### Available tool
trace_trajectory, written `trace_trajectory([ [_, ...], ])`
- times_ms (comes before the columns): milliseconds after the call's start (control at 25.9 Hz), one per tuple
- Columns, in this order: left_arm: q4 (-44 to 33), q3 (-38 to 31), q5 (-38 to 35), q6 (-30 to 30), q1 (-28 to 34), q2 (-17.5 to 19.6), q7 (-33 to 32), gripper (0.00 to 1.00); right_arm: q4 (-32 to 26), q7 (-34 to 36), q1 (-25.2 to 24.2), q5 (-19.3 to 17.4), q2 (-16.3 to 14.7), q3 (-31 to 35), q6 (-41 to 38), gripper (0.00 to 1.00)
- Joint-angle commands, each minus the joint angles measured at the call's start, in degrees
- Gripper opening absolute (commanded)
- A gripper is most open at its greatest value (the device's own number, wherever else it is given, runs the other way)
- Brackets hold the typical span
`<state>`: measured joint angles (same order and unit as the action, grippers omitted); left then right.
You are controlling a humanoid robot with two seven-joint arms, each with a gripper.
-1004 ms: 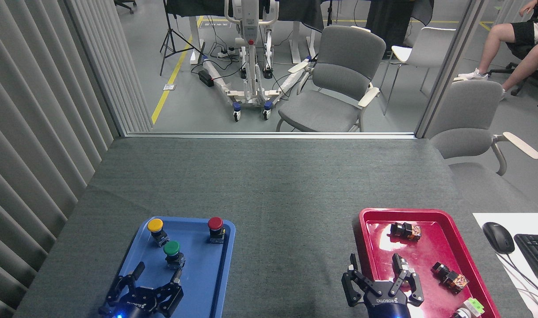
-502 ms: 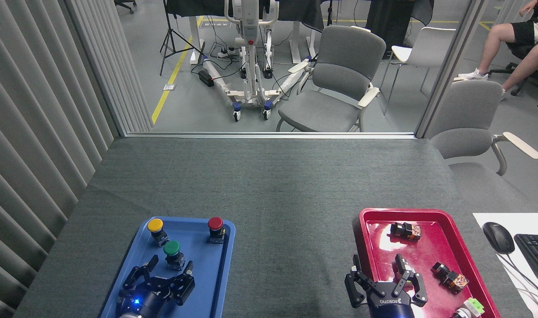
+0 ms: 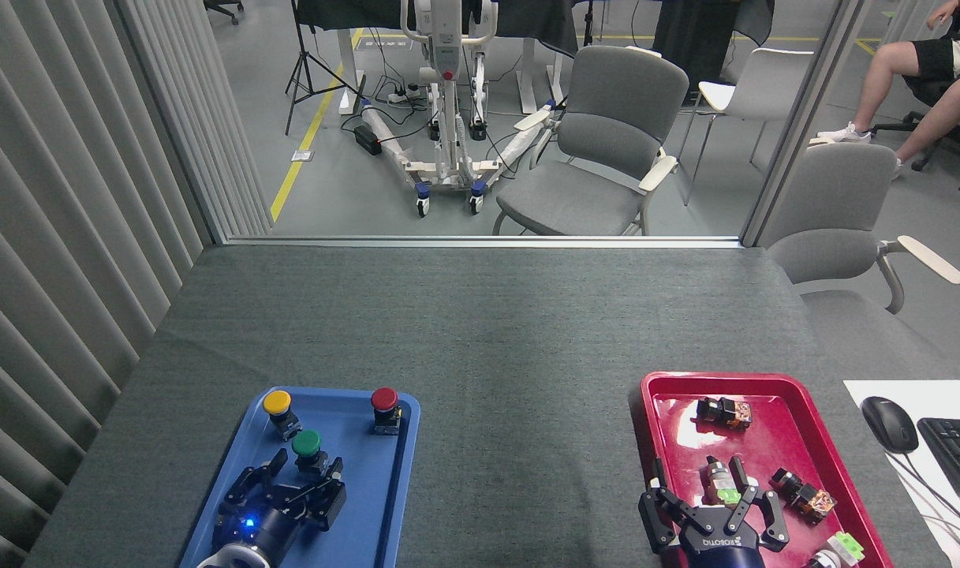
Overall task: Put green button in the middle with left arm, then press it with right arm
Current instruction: 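Carry the green button with the left gripper toward the table middle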
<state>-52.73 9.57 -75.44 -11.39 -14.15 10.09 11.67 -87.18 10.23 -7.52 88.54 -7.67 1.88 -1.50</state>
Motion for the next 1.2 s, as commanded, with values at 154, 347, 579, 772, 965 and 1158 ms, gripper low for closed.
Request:
trace_trajectory([
  [154,2.7,0.1,0.1,0.1,-0.9,0.1,1.1,0.51,-0.1,0.6,-0.9,-0.3,-0.6,0.1,0.0,0.99],
  [347,2.6,0.2,-0.1,-0.6,-0.4,1.0,1.5,0.08,-0.4,0.6,-1.2,-2.6,-0.6,0.0,0.0,0.99],
  [579,-3.8,0.2,-0.2,-9.5,0.7,2.3,2.7,0.0,-0.4,0.8,-1.4,-2.5,-0.6,-0.2,0.1,0.99],
  [772,-11.3,9.1,-7.1,-17.2,1.1,1.8,4.2,0.0,-0.4,0.5,-1.4,-0.5,-0.7,0.0,0.1,0.99],
  [965,-4.9,15.5,-10.4,-13.8,-2.0,-10.0,3.4,0.0,-0.4,0.6,-1.1,-0.6,-0.8,0.1,0.6,0.99],
  [1158,0.2,15.6,-11.1,-13.2,-4.4,-14.8,3.3,0.0,-0.2,0.4,-0.7,-0.7,-0.9,1.0,1.1,0.99],
])
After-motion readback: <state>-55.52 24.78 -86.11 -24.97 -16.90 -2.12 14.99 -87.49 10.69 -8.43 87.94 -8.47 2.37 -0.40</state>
